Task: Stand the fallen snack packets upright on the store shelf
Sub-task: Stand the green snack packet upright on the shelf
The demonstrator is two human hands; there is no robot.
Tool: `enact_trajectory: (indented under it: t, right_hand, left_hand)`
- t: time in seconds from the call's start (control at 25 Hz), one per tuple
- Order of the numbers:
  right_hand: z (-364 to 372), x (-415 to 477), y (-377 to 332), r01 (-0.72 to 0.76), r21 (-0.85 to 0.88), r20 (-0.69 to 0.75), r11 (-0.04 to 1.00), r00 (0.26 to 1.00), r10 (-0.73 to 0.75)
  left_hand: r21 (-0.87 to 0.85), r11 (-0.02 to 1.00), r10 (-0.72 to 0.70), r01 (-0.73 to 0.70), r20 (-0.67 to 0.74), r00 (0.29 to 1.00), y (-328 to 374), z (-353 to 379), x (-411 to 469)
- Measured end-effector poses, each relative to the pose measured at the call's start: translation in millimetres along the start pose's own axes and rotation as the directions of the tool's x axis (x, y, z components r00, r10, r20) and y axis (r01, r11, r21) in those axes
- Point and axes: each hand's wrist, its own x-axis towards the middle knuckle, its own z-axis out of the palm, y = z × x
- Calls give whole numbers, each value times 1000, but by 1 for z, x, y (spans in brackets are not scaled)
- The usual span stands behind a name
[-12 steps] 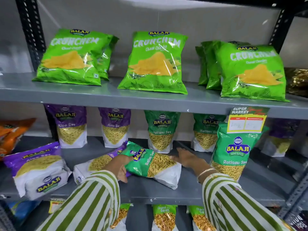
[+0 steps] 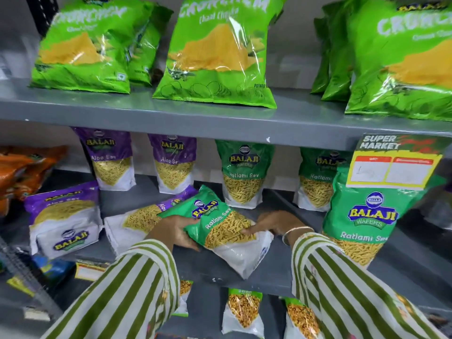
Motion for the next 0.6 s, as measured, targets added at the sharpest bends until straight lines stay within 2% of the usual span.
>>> enact_trajectory:
  t: [0.16,0.2,0.24,0.32,0.44,0.52,0.6]
  right_hand:
    - [10,-15,4,-103,305,145,947,988,60]
    - [15,-18,4,-101,369,183,924,983,35]
    - [16,-21,4,-107,407,221,907,975,16]
    - [15,-26,1,-79,439,203,895,979,-13]
    - [18,-43,-19,14,461,53,887,998,-43]
    - [27,-47,-27,165,489,-163,856,982,-97]
    - [41,-39,-26,277,470,-377,838,922,-93]
  left_hand:
    - [-37,996,85,-86,-24,996,-4,4,6]
    - [-10,994,108,-108,-2,994,-3,4,3]
    - [37,990,133,-133,10,991,1,4,1]
    - [89,976,191,-198,73,979,13,9,-15]
    - [234,907,328,-349,123,937,38,20,-47]
    - [328,834,413,-445,166,896,52,29,-65]
    - [377,763,478,-525,218,851,58,36,-81]
